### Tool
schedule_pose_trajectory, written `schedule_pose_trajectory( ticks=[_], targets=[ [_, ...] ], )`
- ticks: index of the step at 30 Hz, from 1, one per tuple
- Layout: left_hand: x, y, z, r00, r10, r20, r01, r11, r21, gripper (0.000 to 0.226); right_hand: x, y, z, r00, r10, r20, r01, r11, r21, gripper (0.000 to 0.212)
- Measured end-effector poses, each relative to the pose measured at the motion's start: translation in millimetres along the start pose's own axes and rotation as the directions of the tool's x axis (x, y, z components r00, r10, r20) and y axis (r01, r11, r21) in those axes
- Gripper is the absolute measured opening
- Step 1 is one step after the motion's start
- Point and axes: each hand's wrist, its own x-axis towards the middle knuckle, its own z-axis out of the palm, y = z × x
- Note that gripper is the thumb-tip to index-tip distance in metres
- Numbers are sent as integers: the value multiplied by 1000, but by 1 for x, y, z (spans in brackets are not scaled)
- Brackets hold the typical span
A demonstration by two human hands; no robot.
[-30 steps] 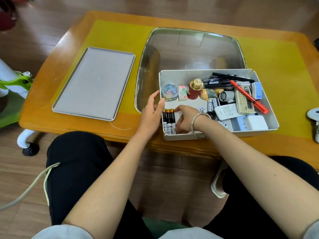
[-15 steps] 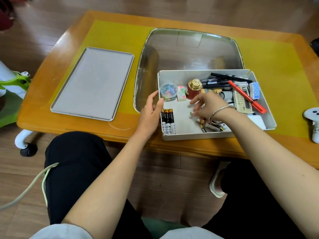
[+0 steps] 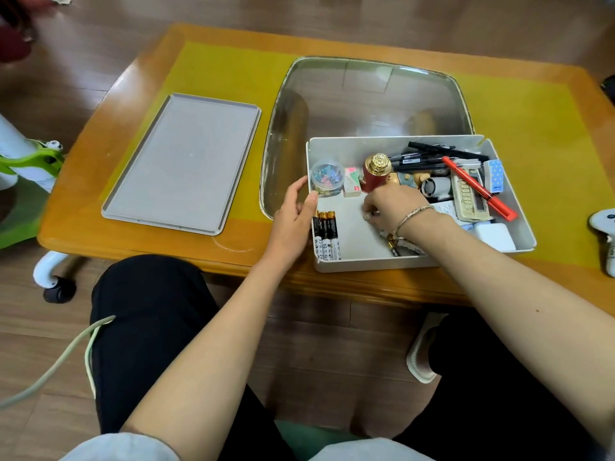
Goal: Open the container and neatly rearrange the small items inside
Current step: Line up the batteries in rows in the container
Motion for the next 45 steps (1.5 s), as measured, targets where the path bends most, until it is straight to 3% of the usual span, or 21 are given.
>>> schedule_pose_trajectory(
  ticks=[5,8,13,17,26,29,31,35,37,45],
  targets=[
    [1,0,0,1000,9,-8,-9,1000,15,43,7,-9,7,992,90,-86,-49,920,389,19],
    [0,0,-1,1000,14,1,-14,1000,27,43,8,-17,13,988,156,11,-132,796,591,28],
    [1,0,-1,1000,12,-4,-12,999,45,43,4,-20,13,980,93,174,-188,703,686,51],
    [1,0,1,1000,30,-7,-30,999,19,43,1,-24,12,985,19,169,-115,809,576,67],
    [1,-1,1,1000,28,-5,-28,1000,1,43,-3,-26,10,989,44,142,-125,765,631,54],
    [1,0,0,1000,31,-6,-31,1000,-4,43,-9,-16,-1,985,77,153,-161,724,671,35],
    [1,0,0,1000,24,0,-24,1000,-16,43,-13,-4,-7,983,106,150,-175,786,593,18],
    [1,0,1,1000,16,8,-15,1000,-27,44,-26,13,-13,978,134,160,-174,946,273,13],
    [1,1,0,1000,12,8,-12,999,-33,44,-30,16,-11,980,133,148,-161,968,193,9],
    [0,0,0,1000,17,9,-16,999,-30,44,-33,10,-2,975,206,89,-210,977,44,27]
  ],
)
